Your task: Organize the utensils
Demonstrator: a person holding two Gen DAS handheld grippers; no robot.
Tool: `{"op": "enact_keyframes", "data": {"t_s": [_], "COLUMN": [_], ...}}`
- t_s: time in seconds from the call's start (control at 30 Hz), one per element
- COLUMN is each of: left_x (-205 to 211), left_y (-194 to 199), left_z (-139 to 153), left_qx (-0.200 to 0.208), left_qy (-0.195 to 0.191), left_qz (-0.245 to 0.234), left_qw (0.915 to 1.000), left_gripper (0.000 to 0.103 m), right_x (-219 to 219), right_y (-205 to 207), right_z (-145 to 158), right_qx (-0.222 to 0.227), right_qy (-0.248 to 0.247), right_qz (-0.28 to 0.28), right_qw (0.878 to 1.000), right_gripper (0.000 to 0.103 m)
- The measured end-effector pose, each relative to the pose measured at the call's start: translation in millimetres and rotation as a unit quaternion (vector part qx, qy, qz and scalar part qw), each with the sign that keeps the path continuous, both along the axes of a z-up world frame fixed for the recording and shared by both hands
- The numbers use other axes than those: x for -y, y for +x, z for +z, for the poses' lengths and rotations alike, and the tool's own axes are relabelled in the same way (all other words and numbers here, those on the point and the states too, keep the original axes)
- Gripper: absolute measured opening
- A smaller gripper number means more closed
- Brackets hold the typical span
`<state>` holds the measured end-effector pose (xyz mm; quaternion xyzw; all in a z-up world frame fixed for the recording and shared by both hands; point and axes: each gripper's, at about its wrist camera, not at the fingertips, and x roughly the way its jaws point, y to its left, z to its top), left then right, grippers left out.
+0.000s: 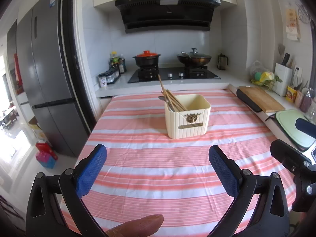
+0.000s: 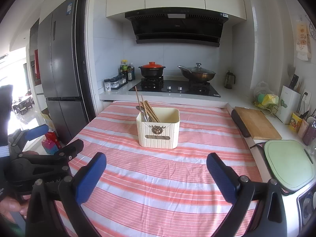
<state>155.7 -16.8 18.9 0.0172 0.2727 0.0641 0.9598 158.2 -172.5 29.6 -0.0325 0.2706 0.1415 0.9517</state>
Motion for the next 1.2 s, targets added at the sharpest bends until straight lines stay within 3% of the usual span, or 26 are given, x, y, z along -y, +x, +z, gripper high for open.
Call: {"op": "enact_keyframes", "data": {"t_s": [1.2], "left_x": [2.2], "left_y": [-0.9], "left_z": [3.8], "left_qx": [0.005], "left_qy": [-0.007], "left_qz": [0.002], "left_qw": [1.0], "left_gripper": [0.103], "right_x": [0.9], "right_y": [-1.0], "right_z": [2.1], "right_qx": [-0.002], "right_qy": [-0.004], "right_qz": [0.002], "right_qw": [1.0], "right_gripper": [0.103]}}
